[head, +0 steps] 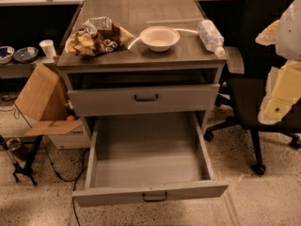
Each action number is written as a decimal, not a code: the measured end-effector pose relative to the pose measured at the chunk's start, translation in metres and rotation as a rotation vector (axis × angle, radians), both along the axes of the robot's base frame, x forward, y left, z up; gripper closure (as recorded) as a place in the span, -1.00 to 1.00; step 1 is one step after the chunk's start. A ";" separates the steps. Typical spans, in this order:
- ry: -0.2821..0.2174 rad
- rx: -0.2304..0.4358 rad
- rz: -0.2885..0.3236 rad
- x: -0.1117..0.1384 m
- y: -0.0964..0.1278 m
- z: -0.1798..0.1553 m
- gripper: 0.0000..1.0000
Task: Place blue plastic bottle into middle drawer
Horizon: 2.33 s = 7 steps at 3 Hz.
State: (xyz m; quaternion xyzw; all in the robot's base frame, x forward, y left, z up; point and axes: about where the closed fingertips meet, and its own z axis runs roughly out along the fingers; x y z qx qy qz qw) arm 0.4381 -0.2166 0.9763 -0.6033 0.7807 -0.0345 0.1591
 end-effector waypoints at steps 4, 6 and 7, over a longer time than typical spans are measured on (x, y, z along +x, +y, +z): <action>-0.063 0.390 -0.288 0.102 -0.002 -0.045 -1.00; -0.268 0.449 -0.632 0.209 -0.039 -0.019 -1.00; -0.302 0.441 -0.743 0.248 -0.059 -0.011 -1.00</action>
Offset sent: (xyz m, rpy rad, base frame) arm 0.0233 -0.0015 -0.0012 0.1614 -0.0290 -0.0592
